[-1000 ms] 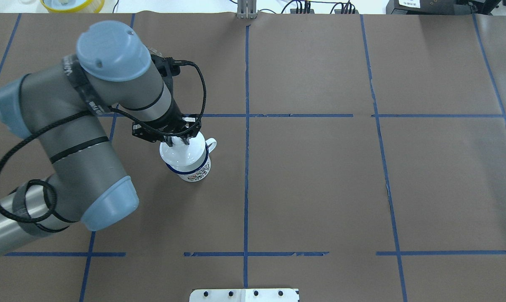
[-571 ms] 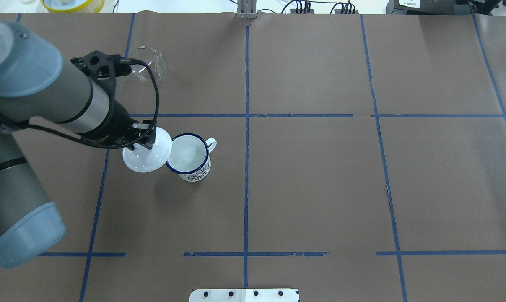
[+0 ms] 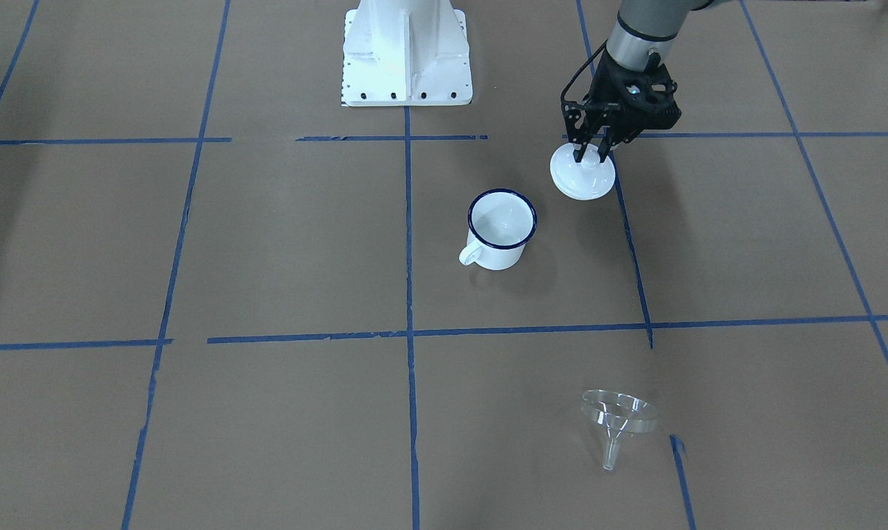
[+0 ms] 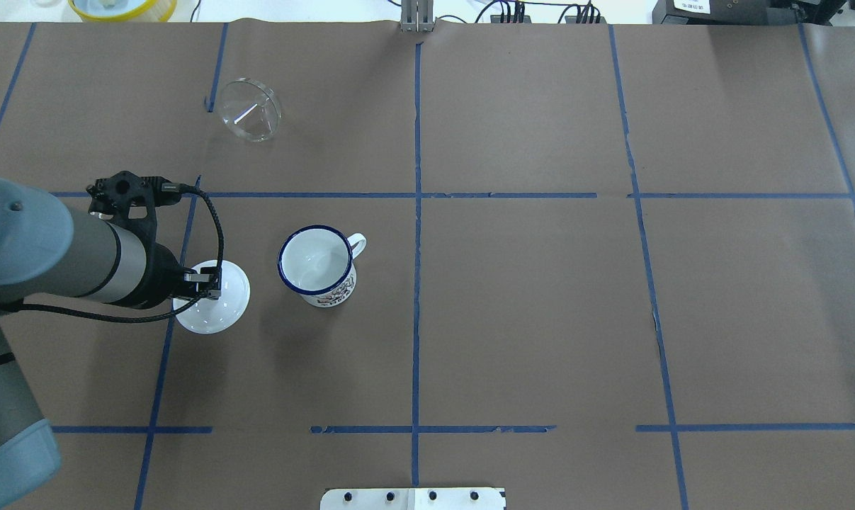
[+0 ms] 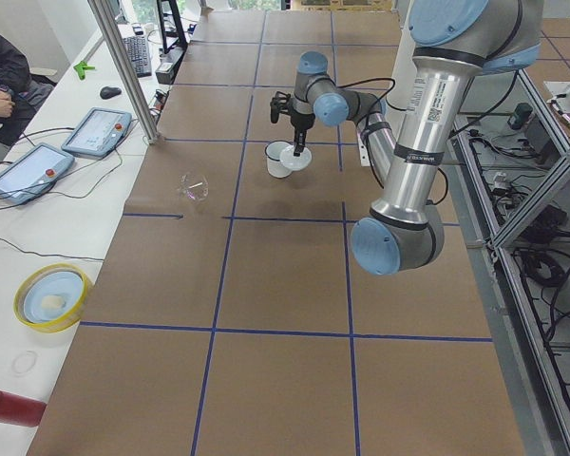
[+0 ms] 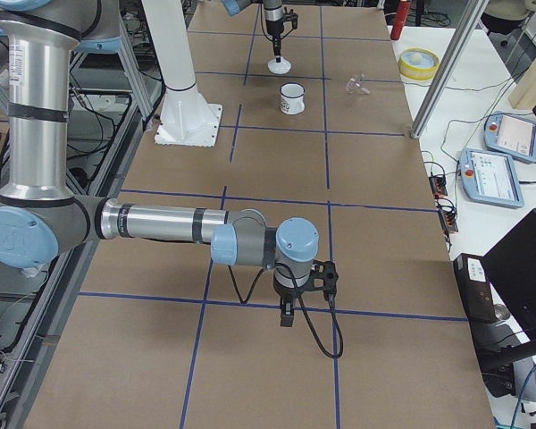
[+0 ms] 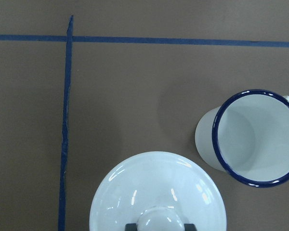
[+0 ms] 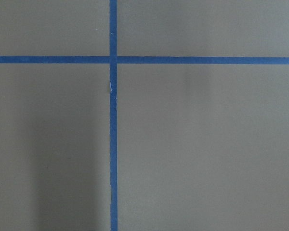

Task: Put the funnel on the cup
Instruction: 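Set the white lid on the table beside the mug and open the left gripper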

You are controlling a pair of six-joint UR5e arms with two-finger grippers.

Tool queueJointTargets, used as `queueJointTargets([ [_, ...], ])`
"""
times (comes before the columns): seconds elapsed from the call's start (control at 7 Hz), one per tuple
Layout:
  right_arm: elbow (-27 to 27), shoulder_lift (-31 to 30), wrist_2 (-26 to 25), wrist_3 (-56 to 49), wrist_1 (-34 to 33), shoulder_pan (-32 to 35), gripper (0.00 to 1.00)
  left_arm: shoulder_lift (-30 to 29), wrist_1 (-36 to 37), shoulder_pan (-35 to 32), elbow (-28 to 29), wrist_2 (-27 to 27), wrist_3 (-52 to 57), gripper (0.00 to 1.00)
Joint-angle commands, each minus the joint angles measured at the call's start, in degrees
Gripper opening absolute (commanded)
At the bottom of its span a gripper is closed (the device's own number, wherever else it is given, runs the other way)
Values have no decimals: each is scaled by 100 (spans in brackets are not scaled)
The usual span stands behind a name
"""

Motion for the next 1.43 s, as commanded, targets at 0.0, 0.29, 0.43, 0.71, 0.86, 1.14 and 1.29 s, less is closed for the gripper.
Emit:
queueJointTargets([
  [0.0, 0, 0, 0, 0, 0, 0, 100, 34, -752, 178, 841, 81, -156, 0],
  [0.29, 0, 0, 0, 0, 0, 0, 100, 34, -752, 265, 861, 177, -165, 0],
  [0.43, 0, 0, 0, 0, 0, 0, 100, 8, -752, 274, 887, 186, -165, 0],
  [0.71, 0, 0, 0, 0, 0, 0, 100, -36, -744, 275, 966, 186, -165, 0],
  [0.86, 0, 0, 0, 0, 0, 0, 100, -45, -744, 283, 966, 186, -165, 11],
  [1.14, 0, 0, 0, 0, 0, 0, 100, -80, -744, 283, 984, 186, -165, 75],
  [1.29, 0, 0, 0, 0, 0, 0, 100, -115, -744, 275, 967, 186, -165, 100],
])
